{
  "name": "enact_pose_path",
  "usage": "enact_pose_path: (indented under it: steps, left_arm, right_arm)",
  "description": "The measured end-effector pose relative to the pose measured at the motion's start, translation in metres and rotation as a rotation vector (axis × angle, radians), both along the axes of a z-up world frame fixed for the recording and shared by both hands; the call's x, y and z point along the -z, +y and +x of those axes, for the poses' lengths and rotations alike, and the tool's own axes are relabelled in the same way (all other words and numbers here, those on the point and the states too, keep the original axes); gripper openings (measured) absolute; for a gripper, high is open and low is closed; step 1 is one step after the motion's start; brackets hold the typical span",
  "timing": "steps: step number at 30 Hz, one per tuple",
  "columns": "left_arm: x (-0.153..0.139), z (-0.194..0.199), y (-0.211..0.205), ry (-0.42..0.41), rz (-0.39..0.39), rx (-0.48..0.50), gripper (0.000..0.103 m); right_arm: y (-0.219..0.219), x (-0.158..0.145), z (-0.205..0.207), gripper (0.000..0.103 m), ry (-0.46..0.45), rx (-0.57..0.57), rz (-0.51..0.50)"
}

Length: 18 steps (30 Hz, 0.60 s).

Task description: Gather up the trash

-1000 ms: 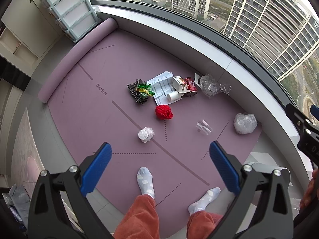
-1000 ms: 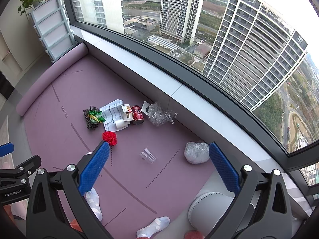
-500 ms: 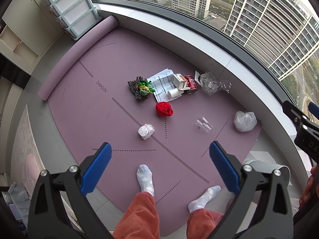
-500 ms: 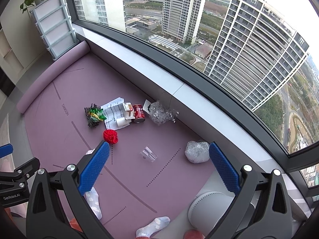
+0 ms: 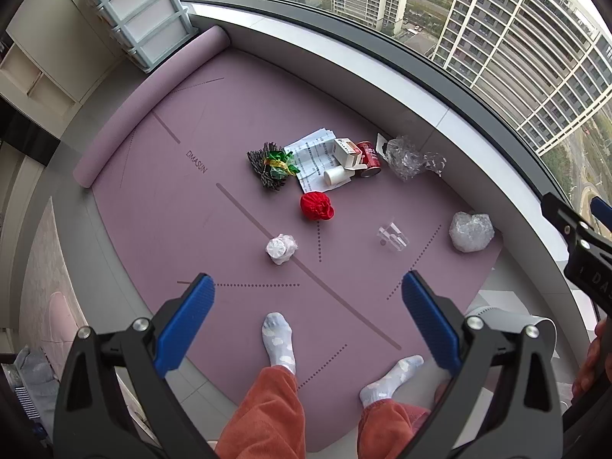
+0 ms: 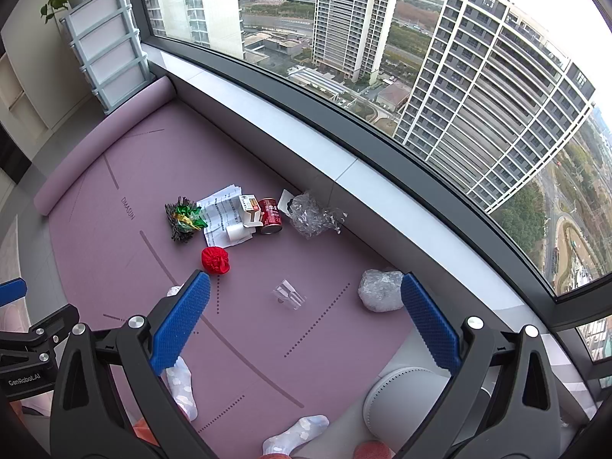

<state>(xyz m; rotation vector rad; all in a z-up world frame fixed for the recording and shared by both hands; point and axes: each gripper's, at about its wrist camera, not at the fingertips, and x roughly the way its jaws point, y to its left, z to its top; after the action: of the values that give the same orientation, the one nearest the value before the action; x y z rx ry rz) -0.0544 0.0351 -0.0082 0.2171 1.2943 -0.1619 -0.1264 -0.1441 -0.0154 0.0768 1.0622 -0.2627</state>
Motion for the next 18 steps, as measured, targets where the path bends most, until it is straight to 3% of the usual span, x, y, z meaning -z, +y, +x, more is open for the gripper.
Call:
enact_pose_path:
  steps: [18]
  left_arm:
    - [0.0033, -0.0002, -0.0009, 0.011, -0.002, 0.001, 0.098]
  right_arm:
    - [0.0019, -0.0015, 0.0032, 0.096, 0.005, -0.001, 0.0]
